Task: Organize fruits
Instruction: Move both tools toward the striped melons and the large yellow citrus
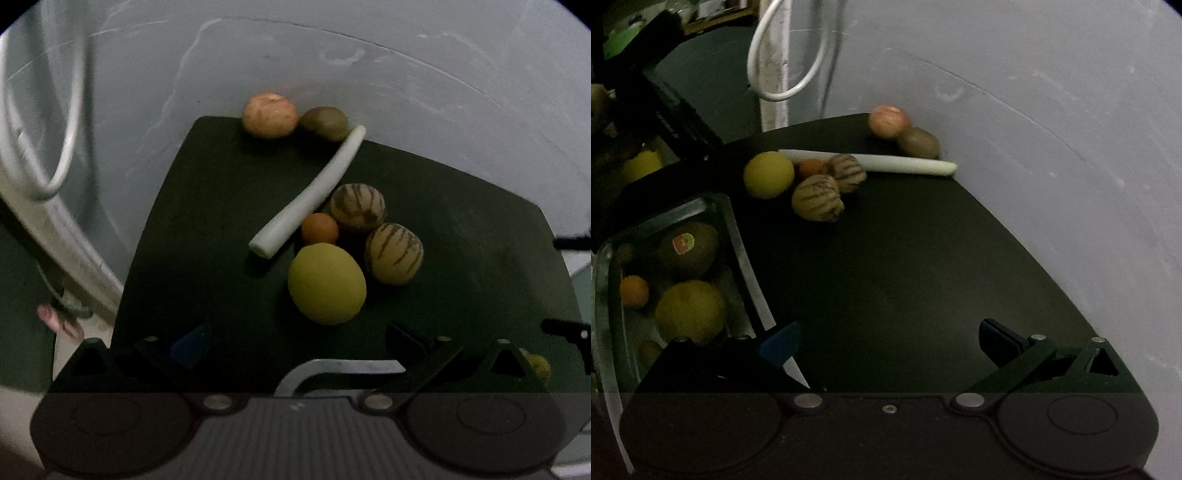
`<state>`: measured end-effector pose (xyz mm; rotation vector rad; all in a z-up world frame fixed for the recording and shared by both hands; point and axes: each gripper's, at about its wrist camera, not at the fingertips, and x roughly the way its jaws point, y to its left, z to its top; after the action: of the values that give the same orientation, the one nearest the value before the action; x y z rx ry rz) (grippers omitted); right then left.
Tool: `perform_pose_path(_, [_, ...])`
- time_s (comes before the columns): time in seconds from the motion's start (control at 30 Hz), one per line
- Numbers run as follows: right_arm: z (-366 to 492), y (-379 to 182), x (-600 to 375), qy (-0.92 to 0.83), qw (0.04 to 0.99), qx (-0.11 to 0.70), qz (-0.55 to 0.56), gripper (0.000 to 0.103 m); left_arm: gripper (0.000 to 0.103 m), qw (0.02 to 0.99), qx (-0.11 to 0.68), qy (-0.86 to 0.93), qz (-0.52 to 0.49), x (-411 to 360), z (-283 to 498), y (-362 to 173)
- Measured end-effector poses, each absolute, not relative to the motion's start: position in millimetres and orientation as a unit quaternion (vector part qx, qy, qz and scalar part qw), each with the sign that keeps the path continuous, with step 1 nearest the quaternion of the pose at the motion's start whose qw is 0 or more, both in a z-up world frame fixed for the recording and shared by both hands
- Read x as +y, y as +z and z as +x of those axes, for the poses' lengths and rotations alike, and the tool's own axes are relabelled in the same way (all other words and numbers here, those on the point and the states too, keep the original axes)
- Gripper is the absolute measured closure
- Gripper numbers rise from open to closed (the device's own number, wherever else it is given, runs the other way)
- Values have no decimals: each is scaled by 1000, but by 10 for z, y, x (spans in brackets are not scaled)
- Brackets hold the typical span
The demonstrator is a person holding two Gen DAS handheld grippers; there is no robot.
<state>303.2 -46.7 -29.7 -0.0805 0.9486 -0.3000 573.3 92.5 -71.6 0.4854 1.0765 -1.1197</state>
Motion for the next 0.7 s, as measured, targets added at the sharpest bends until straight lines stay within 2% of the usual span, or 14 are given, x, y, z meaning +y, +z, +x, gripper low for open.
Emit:
perform_pose_path(0.23, [3392, -316, -417, -123, 877, 460, -62, 1, 1, 669, 450, -533, 257, 890, 5807, -765])
perform_pose_path(0.7, [4039, -402, -385, -64, 869, 469, -146, 1, 1, 630, 439, -586, 258, 771, 5951, -828])
